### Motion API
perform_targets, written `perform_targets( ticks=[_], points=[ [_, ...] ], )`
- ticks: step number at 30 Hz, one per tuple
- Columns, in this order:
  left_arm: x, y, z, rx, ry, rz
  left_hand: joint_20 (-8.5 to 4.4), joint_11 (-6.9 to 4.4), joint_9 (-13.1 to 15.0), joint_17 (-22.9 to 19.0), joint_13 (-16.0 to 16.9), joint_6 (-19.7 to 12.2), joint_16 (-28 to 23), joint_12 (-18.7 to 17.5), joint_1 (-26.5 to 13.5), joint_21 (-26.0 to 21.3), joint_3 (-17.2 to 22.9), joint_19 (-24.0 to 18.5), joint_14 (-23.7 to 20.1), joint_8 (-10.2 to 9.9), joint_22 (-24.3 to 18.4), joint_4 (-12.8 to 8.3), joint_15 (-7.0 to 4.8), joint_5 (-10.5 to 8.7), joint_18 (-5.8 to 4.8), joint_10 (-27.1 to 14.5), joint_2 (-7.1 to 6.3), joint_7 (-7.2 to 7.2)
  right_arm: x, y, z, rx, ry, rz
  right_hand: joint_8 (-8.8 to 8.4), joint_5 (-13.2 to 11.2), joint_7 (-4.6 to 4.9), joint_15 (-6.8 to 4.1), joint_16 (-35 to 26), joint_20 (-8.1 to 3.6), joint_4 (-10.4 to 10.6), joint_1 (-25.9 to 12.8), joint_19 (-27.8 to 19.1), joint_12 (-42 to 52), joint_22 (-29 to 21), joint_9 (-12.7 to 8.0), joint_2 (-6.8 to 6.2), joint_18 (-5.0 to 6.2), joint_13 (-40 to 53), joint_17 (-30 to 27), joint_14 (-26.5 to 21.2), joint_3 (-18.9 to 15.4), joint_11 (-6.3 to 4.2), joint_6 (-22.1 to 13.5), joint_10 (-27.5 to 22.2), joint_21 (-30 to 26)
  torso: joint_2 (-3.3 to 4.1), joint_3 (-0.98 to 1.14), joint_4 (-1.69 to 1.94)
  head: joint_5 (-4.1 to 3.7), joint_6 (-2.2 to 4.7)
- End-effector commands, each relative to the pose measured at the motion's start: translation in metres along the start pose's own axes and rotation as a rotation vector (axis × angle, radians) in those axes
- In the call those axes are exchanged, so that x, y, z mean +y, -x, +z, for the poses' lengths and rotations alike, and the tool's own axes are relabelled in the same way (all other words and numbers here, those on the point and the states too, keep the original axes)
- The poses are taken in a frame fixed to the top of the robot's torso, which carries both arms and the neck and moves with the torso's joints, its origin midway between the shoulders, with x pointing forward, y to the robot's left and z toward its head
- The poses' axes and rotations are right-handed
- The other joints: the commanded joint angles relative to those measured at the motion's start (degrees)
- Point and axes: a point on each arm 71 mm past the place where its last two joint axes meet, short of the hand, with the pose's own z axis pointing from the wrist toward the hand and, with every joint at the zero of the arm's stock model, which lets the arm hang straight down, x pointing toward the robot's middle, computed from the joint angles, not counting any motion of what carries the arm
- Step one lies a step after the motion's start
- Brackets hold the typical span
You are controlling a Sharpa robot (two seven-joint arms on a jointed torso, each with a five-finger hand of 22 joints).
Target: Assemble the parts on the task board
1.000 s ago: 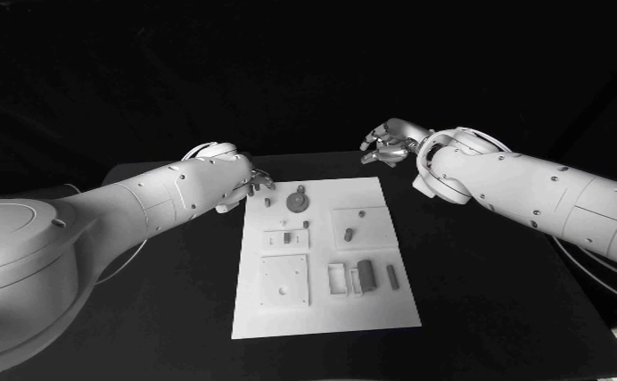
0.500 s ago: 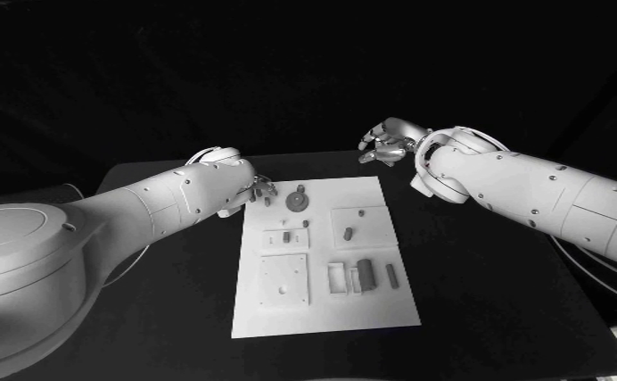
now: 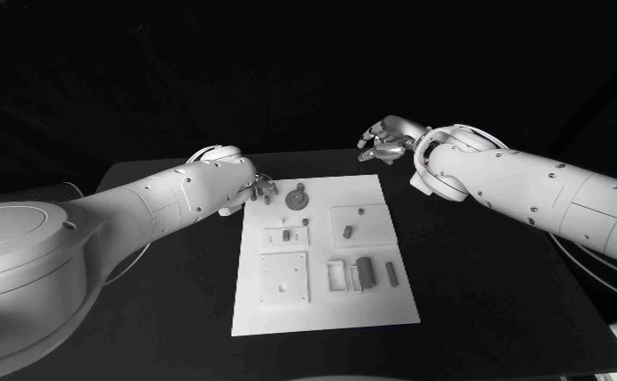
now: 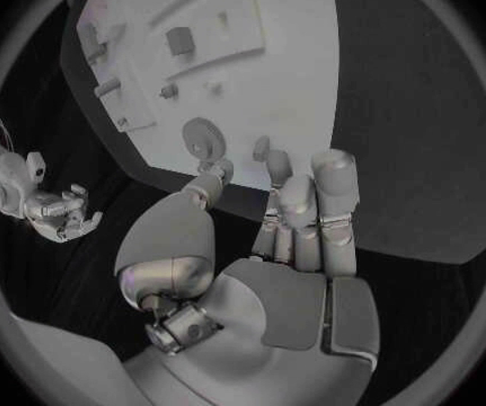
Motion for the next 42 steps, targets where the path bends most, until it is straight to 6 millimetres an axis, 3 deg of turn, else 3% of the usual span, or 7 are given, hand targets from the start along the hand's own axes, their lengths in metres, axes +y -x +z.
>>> perform_targets(
  ticks=[1, 2, 6, 28, 35, 42],
  points=[
    [-0.0017, -0.0015, -0.0003, 0.018, -0.012, 0.013, 0.08, -0.17, 0.16, -0.08, -0.12, 1.86, 0.42, 0.15, 0.29, 0.17, -0.05, 0.08, -0.17, -0.32, 0.13, -0.85, -0.51, 2.11, 8.54, 0.16, 0.62, 1.05, 0.0013, -0.0007, 0.0001, 0.008, 0.006, -0.009, 0.13, 0.37, 0.59, -0.34, 0.26, -0.22, 0.00, -0.02, 0.25, 0.37, 0.68, -0.09, 0.48, 0.64, -0.09, -0.06, 0.02, 0.29, 0.16, 0.19, -0.33, -0.35, -0.01, -0.01, 0.05, 0.00, -0.03],
    [-0.0016, -0.0017, -0.0003, 0.021, -0.011, 0.015, 0.06, -0.20, 0.18, -0.09, -0.15, 2.05, 0.46, 0.15, 0.39, 0.21, -0.10, 0.12, -0.15, -0.40, 0.17, -1.18, -0.55, 3.23, 8.48, 0.20, 0.82, 1.03, 0.0014, -0.0008, 0.0001, 0.008, 0.007, -0.009, 0.13, 0.38, 0.59, -0.34, 0.26, -0.22, 0.00, -0.02, 0.25, 0.37, 0.68, -0.09, 0.48, 0.64, -0.09, -0.06, 0.02, 0.29, 0.16, 0.19, -0.33, -0.35, -0.02, -0.01, 0.06, 0.02, -0.07],
    [-0.0015, -0.0022, -0.0003, 0.026, -0.008, 0.019, 0.02, -0.28, 0.26, -0.09, -0.19, 2.53, 0.55, 0.18, 0.59, 0.29, -0.29, 0.20, -0.07, -0.51, 0.26, -1.97, -0.63, 4.00, 8.34, 0.31, 1.28, 0.94, 0.0017, -0.0009, 0.0002, 0.009, 0.007, -0.009, 0.13, 0.39, 0.58, -0.34, 0.26, -0.22, 0.00, -0.03, 0.25, 0.37, 0.68, -0.09, 0.48, 0.64, -0.10, -0.06, 0.02, 0.29, 0.16, 0.20, -0.33, -0.35, -0.01, -0.05, 0.07, 0.02, -0.09],
    [-0.0017, -0.0090, 0.0013, 0.043, 0.000, 0.027, -0.11, -0.50, 0.46, -0.11, -0.30, 3.53, 0.69, 0.21, 0.07, 0.37, -0.70, 0.35, 0.04, -0.64, 0.37, -2.61, -0.84, 4.02, 8.10, 0.55, 1.60, 0.71, 0.0030, -0.0016, 0.0004, 0.011, 0.010, -0.010, 0.15, 0.43, 0.58, -0.35, 0.28, -0.23, -0.01, -0.02, 0.27, 0.39, 0.69, -0.09, 0.50, 0.64, -0.11, -0.08, 0.03, 0.31, 0.16, 0.21, -0.32, -0.35, 0.01, -0.09, 0.02, -0.10, -0.14],
    [-0.0016, -0.0089, 0.0017, 0.039, 0.000, 0.025, -0.17, -0.54, 0.49, -0.13, -0.33, 3.63, 0.71, 0.22, -0.23, 0.36, -0.71, 0.41, 0.09, -0.74, 0.36, -2.43, -0.88, 3.93, 8.07, 0.62, 1.79, 0.67, 0.0036, -0.0010, -0.0003, 0.002, 0.017, -0.009, 0.19, 0.48, 0.56, -0.36, 0.30, -0.25, -0.02, 0.02, 0.30, 0.42, 0.70, -0.07, 0.55, 0.64, -0.12, -0.08, 0.06, 0.34, 0.14, 0.27, -0.29, -0.33, 0.06, 0.00, 0.03, -0.21, -0.15],
    [-0.0027, -0.0102, 0.0020, 0.037, -0.003, 0.023, -0.28, -0.59, 0.55, -0.18, -0.39, 3.78, 0.73, 0.21, -0.59, 0.31, -0.53, 0.47, 0.16, -0.92, 0.36, -2.11, -0.94, 3.93, 8.01, 0.69, 2.73, 0.62, 0.0033, -0.0011, -0.0007, 0.005, 0.015, -0.009, 0.22, 0.55, 0.55, -0.37, 0.32, -0.26, -0.03, 0.05, 0.33, 0.45, 0.70, -0.07, 0.56, 0.64, -0.12, -0.08, 0.08, 0.35, 0.13, 0.31, -0.25, -0.31, 0.04, -0.08, 0.02, -0.31, -0.21]
  ],
)
